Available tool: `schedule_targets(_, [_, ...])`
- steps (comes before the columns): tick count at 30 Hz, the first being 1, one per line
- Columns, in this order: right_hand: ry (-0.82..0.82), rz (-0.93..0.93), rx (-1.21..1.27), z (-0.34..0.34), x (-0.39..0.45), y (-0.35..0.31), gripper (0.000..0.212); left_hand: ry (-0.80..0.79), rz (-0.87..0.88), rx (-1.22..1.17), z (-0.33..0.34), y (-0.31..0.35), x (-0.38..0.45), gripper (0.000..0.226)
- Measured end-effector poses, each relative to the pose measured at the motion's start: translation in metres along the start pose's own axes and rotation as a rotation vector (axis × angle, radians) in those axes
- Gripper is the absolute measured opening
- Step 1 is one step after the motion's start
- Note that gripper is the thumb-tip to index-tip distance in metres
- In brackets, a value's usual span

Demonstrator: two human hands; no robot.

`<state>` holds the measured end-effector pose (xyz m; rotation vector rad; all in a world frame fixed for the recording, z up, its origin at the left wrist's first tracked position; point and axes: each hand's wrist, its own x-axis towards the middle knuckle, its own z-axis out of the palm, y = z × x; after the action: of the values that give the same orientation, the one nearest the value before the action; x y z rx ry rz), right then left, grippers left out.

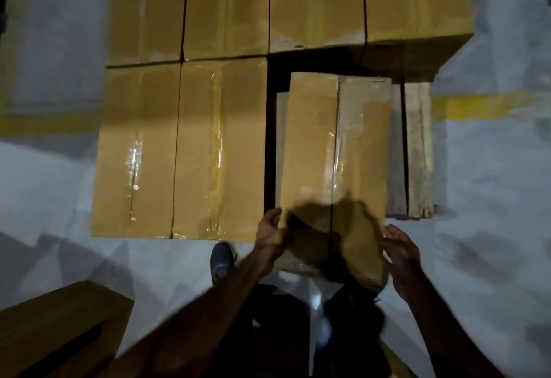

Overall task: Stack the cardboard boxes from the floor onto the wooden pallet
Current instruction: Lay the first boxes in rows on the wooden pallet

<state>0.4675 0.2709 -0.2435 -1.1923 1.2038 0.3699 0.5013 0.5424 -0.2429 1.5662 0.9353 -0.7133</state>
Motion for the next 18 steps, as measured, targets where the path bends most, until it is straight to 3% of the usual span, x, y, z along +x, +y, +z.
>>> schedule_targets(3, [-0.051, 0.013, -0.127, 0.02, 0.022, 0.004, 0.037, -0.013, 0.039, 0.127, -0.007, -0.024, 0.047, 0.098])
schedule_targets(6, [-0.124, -0.093, -0.332, 0.026, 0.046, -0.008, 0.026, 0.015, 0.135, 0.312, -0.007, -0.006, 0.049, 0.093])
schedule_targets(10, [-0.224, -0.201, -0.496, 0.041, 0.078, -0.043, 0.045, -0.005, 0.341, 0.546, 0.003, 0.044, 0.049, 0.076])
schedule_targets(14, [-0.151, -0.238, -0.498, 0.067, 0.103, -0.082, 0.07, 0.016, 0.188, 0.509, 0.021, 0.092, 0.1, 0.091])
schedule_targets(18, [-0.15, -0.253, -0.484, 0.082, 0.108, -0.1, 0.068, 0.048, 0.174, 0.445, 0.03, 0.123, 0.109, 0.092])
